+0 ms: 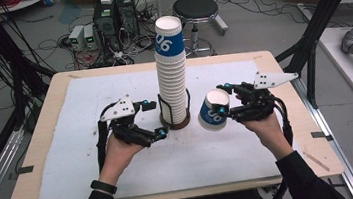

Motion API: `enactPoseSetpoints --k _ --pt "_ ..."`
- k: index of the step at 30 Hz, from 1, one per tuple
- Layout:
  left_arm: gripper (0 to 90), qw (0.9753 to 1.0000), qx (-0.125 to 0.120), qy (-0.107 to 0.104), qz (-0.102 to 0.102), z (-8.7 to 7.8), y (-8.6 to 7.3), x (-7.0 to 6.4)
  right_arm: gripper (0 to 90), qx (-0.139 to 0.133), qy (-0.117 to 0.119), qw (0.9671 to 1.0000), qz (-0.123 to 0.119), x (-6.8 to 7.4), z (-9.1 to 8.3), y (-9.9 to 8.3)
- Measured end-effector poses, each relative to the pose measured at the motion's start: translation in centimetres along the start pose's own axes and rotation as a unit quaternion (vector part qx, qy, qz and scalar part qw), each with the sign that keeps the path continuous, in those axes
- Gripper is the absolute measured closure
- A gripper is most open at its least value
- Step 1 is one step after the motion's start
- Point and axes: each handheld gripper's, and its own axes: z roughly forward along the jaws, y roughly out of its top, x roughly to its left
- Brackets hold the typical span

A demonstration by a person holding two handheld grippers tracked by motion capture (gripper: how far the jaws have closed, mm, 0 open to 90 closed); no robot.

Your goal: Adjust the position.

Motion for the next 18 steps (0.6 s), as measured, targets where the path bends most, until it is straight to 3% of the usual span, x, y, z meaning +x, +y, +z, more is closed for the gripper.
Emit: enactPoseSetpoints --k 18 --pt "7.6 0.9973 0.009 -0.073 -0.003 3.6 1.2 -1.6 30.9 0.006 0.017 0.9997 -0.013 1.0 1.1 0.0"
